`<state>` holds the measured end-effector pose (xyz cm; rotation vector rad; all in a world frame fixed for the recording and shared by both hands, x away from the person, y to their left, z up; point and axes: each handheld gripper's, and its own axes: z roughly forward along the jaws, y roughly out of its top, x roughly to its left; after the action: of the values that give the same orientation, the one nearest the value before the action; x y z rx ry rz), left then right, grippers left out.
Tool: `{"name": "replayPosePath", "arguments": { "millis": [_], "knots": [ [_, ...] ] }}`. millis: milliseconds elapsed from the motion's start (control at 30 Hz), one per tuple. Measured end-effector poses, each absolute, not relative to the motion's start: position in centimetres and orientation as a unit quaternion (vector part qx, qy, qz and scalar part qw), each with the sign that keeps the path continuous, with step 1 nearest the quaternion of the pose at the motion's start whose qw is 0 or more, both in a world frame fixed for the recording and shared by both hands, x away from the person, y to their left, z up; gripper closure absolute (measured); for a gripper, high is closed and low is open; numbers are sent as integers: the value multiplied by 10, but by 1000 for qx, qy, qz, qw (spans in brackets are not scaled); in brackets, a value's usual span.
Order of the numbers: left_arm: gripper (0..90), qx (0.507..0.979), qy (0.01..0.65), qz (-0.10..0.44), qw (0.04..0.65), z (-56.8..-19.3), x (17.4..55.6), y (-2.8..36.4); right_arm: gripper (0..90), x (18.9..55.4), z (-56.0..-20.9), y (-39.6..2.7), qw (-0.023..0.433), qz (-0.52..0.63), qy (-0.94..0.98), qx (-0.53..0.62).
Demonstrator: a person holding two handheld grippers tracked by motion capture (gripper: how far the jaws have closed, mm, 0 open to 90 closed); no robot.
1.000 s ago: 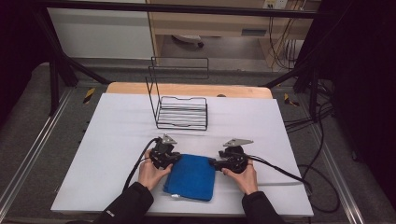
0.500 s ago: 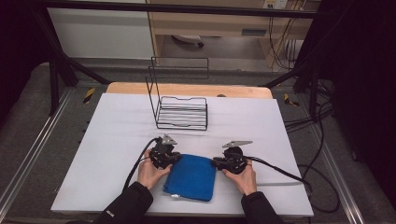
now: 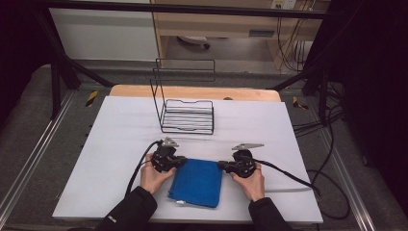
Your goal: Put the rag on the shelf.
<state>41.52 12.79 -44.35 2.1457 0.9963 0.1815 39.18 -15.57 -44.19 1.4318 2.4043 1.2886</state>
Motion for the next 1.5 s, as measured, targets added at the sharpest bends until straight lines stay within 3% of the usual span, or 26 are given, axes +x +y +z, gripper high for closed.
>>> {"name": "replayPosePath", "arguments": {
  "millis": [533,1500],
  "knots": [
    [856,811,378,93,436,-414,396,149,865,382,-421,-154,57,477,762,434],
    [857,787,349,147,488,-374,368,152,868,368,-387,-159,115,525,746,393]
  ]
}}
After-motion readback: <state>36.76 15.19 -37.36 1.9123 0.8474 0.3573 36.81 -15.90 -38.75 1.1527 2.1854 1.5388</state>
